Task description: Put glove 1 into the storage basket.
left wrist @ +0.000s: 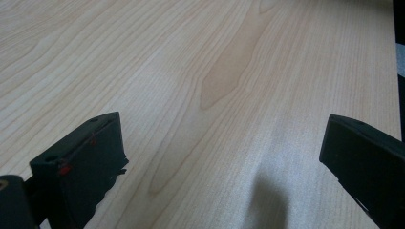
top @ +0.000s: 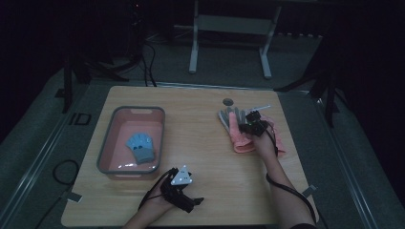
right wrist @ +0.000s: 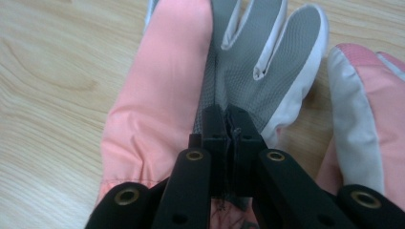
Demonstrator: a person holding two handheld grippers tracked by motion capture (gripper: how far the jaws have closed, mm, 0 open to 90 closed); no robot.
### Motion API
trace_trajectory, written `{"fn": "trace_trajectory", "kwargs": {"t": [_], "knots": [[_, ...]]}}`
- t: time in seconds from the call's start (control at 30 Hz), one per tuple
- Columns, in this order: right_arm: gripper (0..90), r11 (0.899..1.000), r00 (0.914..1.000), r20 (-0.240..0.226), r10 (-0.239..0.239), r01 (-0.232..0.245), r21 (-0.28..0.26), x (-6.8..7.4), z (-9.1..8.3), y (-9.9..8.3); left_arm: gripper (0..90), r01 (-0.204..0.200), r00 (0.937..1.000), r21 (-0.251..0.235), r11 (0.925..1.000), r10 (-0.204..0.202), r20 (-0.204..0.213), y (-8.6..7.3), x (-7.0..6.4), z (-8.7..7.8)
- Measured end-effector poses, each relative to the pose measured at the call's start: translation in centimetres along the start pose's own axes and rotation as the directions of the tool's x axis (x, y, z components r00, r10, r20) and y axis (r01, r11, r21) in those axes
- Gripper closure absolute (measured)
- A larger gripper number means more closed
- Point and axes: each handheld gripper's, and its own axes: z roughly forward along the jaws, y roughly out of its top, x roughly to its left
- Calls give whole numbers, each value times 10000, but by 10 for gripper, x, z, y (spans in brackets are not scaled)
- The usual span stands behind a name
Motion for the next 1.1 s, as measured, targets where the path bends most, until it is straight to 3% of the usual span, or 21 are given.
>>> {"fn": "trace_trajectory", "kwargs": {"t": [0.1, 0.2, 0.27, 0.4, 0.5, 0.73, 0.9, 1.1], "knots": [[883, 9985, 9987, -174, 483, -488, -266, 11, -10, 1, 16, -23, 10000, 4, 10000, 23, 52, -1, -1, 0], [884, 9966, 9974, -353, 627, -645, -517, 27, -23, 3, 16, -34, 10000, -49, 10000, 34, 27, -1, 0, -1], [884, 9949, 9969, -198, 757, -768, -657, 38, -31, 2, 16, -27, 10000, -79, 10000, 27, 4, -1, 0, -1], [884, 9891, 9927, -324, 1159, -1184, -880, 58, -46, -4, 16, -99, 9997, -206, 9997, 94, -241, -1, 0, -3], [884, 9836, 9909, -337, 1307, -1338, -1207, 71, -60, -9, 16, 13, 9998, -276, 9996, -17, -176, -2, 1, -4], [884, 9731, 9864, -538, 1553, -1622, -1637, 90, -86, -22, 16, -10, 9999, -272, 9996, 6, -130, -2, 2, -4], [884, 9673, 9804, -439, 1922, -1968, -1601, 101, -85, -39, 16, -23, 9998, -279, 9996, 17, -211, -3, 1, -2], [883, 9766, 9841, -225, 1762, -1777, -1215, 111, -64, -51, 16, -104, 9997, -149, 9998, 100, -219, -3, 1, -1]]}}
